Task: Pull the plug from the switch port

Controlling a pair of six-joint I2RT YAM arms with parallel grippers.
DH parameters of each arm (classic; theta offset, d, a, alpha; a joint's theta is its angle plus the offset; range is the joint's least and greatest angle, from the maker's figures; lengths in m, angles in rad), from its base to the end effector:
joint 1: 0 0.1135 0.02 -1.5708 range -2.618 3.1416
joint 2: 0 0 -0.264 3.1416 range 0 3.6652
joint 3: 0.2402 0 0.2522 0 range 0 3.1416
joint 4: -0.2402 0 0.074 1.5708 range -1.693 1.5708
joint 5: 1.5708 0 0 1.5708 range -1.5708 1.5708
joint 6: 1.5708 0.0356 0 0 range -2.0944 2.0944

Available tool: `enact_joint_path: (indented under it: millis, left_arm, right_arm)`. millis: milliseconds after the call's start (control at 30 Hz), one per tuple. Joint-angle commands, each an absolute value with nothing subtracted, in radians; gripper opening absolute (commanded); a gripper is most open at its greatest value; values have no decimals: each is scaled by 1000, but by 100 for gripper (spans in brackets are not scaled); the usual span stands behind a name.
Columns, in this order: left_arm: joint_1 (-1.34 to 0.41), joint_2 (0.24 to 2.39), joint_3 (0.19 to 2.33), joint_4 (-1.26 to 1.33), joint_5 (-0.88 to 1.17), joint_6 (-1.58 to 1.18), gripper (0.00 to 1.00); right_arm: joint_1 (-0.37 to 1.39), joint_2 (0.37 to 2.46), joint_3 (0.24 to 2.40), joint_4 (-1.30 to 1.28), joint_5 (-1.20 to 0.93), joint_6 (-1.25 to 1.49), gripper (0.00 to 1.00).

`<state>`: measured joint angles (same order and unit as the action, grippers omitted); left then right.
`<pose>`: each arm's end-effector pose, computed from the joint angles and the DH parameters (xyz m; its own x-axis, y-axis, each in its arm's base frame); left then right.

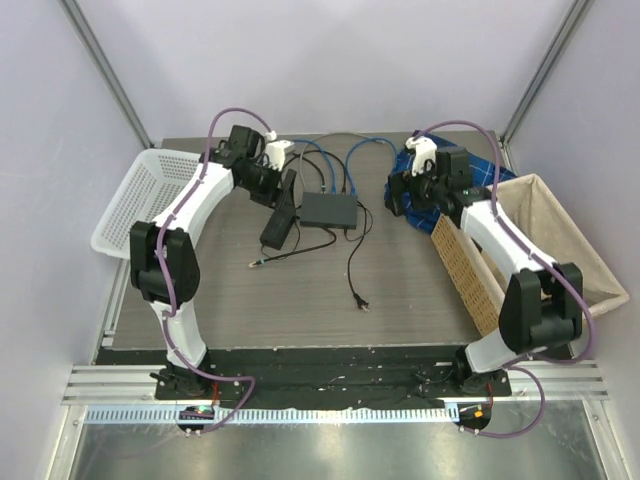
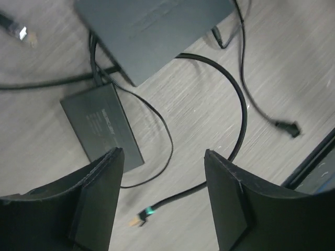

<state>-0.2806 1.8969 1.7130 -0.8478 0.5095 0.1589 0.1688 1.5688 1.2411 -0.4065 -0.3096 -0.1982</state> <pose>0.3895 -0.1303 0.2876 -0.7379 0.3564 -0.5731 0.6068 0.7222 -0.3321 0.3440 0.0696 0.2832 -0.5721 -0.2877 -0.7680 -0.5055 0.8611 0.0540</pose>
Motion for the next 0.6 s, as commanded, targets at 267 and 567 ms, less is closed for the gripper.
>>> enact_joint_path:
  millis: [267,567]
  left_arm:
    - [-244,1850,1543,-693,279,-260,69]
    - [-244,1806,1396,-655,238,-117,70]
  right_arm:
    - [262,2041,1701,-238,-476,-43,100]
    - [293,2197,1801,-262,-422,-17,100]
